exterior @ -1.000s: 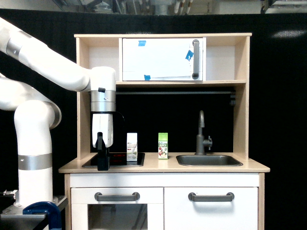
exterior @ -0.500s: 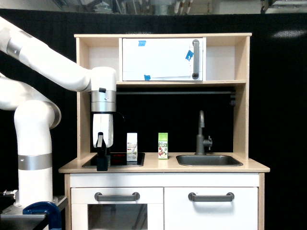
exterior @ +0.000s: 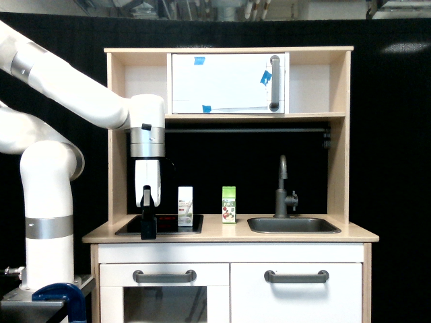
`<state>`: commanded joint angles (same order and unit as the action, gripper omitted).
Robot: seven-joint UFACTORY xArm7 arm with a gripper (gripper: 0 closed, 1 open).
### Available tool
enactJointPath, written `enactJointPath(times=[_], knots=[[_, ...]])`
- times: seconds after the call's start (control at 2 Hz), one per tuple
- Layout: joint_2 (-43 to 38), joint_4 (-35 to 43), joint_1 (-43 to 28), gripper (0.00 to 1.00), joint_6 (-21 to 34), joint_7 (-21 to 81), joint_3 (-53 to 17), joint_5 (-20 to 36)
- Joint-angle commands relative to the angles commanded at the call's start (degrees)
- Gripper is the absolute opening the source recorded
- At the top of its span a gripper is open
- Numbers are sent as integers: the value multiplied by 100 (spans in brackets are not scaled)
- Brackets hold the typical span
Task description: Put the white box into the sink
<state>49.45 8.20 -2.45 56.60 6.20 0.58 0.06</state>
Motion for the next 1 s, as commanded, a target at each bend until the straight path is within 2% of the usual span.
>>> enactJointPath(times=[0.5, 1.0], knots=[[-259, 251, -437, 100, -421, 2263, -902, -341], [-1460, 1424, -2017, 100, -569, 4477, -1400, 85]])
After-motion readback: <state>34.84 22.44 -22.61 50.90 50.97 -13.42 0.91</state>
